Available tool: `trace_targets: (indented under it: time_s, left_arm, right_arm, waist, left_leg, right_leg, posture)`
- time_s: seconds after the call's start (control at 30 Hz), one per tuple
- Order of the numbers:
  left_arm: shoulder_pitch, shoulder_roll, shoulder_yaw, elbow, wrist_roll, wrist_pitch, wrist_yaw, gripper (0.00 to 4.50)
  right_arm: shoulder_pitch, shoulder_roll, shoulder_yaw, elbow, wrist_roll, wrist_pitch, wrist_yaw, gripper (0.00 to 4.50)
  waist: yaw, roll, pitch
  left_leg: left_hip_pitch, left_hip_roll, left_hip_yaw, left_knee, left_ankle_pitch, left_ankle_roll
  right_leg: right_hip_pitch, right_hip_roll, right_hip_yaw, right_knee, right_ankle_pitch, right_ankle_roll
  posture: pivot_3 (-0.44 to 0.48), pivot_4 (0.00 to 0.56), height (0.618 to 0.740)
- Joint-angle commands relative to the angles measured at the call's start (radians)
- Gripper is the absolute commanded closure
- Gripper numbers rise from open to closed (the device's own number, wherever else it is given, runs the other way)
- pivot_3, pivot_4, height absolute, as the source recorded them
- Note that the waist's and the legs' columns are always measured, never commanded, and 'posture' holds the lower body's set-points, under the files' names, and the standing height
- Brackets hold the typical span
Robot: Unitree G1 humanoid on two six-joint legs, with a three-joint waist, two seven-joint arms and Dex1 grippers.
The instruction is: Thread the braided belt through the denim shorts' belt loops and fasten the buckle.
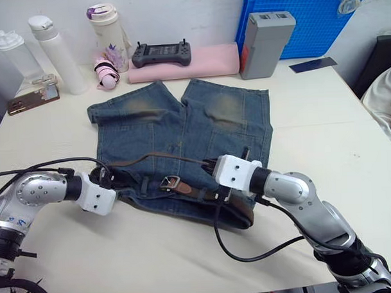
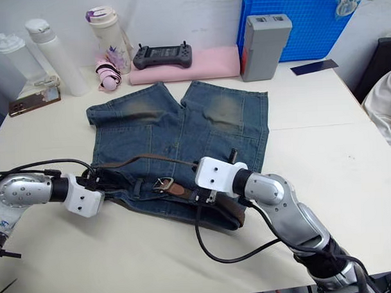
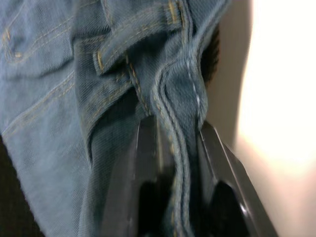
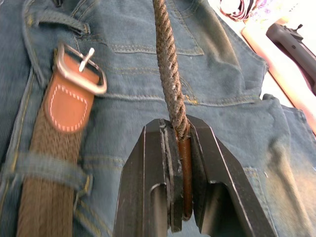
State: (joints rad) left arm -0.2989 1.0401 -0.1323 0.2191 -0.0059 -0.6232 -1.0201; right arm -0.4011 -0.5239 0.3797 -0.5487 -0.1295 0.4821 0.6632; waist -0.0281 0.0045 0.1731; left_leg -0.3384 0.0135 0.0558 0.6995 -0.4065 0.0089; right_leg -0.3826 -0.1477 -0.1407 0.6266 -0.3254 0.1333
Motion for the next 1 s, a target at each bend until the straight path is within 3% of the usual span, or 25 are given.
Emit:
trace_targets:
  time_s: [0.03, 0.13, 0.3, 0.5, 0.6, 0.63, 0.7, 0.8, 0.9, 1.0]
  left_arm:
    - [0.066, 0.013, 0.035, -0.202, -0.162, 0.18, -0.051, 2.13]
    - [0.107, 0.064, 0.102, -0.397, -0.346, 0.458, -0.079, 0.87]
    - [0.1, 0.128, 0.202, -0.572, -0.596, 0.805, -0.101, 0.87]
    - [-0.076, 0.037, 0.281, -0.588, -0.811, 1.103, 0.062, 0.87]
    - [-0.035, -0.042, 0.387, -0.556, -1.129, 1.366, 0.256, 0.87]
    - [0.025, -0.062, 0.422, -0.562, -1.317, 1.427, 0.364, 0.87]
    - [0.171, -0.08, 0.456, -0.616, -1.639, 1.476, 0.555, 0.87]
    - [0.37, -0.09, 0.473, -0.742, -1.901, 1.473, 0.705, 0.87]
    - [0.506, -0.216, 0.426, -0.844, -1.966, 1.381, 0.844, 0.87]
    - [0.506, -0.375, 0.353, -0.883, -1.966, 1.27, 1.064, 0.87]
  right_arm:
    - [-0.018, 0.012, -0.003, -0.028, -0.02, -0.002, -0.011, 4.5]
    - [-0.026, 0.013, -0.002, -0.015, -0.029, -0.003, -0.01, 4.5]
    - [-0.041, 0.019, 0.006, 0.012, -0.041, -0.015, -0.006, 4.5]
    - [-0.059, 0.026, 0.02, 0.037, -0.06, -0.046, 0.0, 4.5]
    - [-0.069, 0.032, 0.02, 0.053, -0.073, -0.065, -0.008, 4.5]
    - [-0.073, 0.03, 0.025, 0.059, -0.086, -0.08, -0.013, 4.5]
    - [-0.08, 0.027, 0.035, 0.073, -0.12, -0.112, -0.027, 4.5]
    - [-0.086, 0.032, 0.047, 0.093, -0.166, -0.148, -0.049, 4.5]
    - [-0.095, 0.036, 0.064, 0.124, -0.235, -0.202, -0.09, 4.5]
    - [-0.099, 0.037, 0.073, 0.151, -0.296, -0.263, -0.126, 4.5]
  waist:
    - [0.001, -0.001, 0.0]
    - [0.0, -0.002, 0.001]
    - [0.0, -0.003, 0.002]
    - [0.0, -0.003, 0.002]
    - [-0.005, -0.003, 0.002]
    - [-0.01, -0.003, 0.002]
    - [-0.02, -0.003, 0.002]
    - [-0.027, -0.006, 0.003]
    - [-0.022, -0.005, 0.004]
    - [-0.007, -0.005, 0.003]
  left_leg:
    - [0.0, 0.0, -0.003, 0.0, 0.0, 0.001]
    - [-0.003, -0.001, -0.008, 0.0, -0.001, 0.002]
    - [-0.005, -0.001, -0.009, 0.001, -0.001, 0.001]
    - [-0.005, -0.001, -0.009, 0.001, -0.001, 0.001]
    - [-0.003, -0.002, -0.009, 0.001, -0.001, 0.001]
    - [-0.002, -0.002, -0.009, 0.0, -0.001, 0.001]
    - [0.0, 0.0, -0.015, -0.002, -0.001, 0.001]
    - [0.001, -0.001, -0.022, -0.003, -0.001, 0.001]
    - [0.002, -0.003, -0.023, -0.002, -0.002, 0.001]
    - [0.003, -0.004, -0.023, 0.0, -0.002, 0.001]
  right_leg:
    - [0.0, 0.0, 0.0, 0.0, 0.0, 0.0]
    - [-0.001, 0.0, 0.0, 0.0, 0.0, 0.0]
    - [-0.002, 0.0, 0.0, -0.001, 0.0, 0.0]
    - [-0.001, 0.0, 0.001, -0.001, 0.0, 0.0]
    - [-0.001, 0.0, 0.002, -0.001, 0.0, 0.0]
    - [-0.001, 0.0, 0.004, -0.001, 0.0, 0.0]
    - [-0.001, 0.001, 0.006, 0.0, 0.0, 0.0]
    - [-0.001, 0.0, 0.01, 0.0, 0.0, 0.0]
    - [0.0, 0.0, 0.014, -0.001, 0.0, 0.0]
    - [0.005, 0.0, 0.015, -0.005, 0.0, 0.0]
  posture:
    - [0.0, 0.15, 0.74]
    - [0.0, 0.15, 0.74]
    - [0.0, 0.15, 0.74]
    - [0.0, 0.15, 0.74]
    - [0.0, 0.15, 0.74]
    - [0.0, 0.15, 0.74]
    - [0.0, 0.15, 0.74]
    - [0.0, 0.15, 0.74]
    - [0.0, 0.15, 0.74]
    - [0.0, 0.15, 0.74]
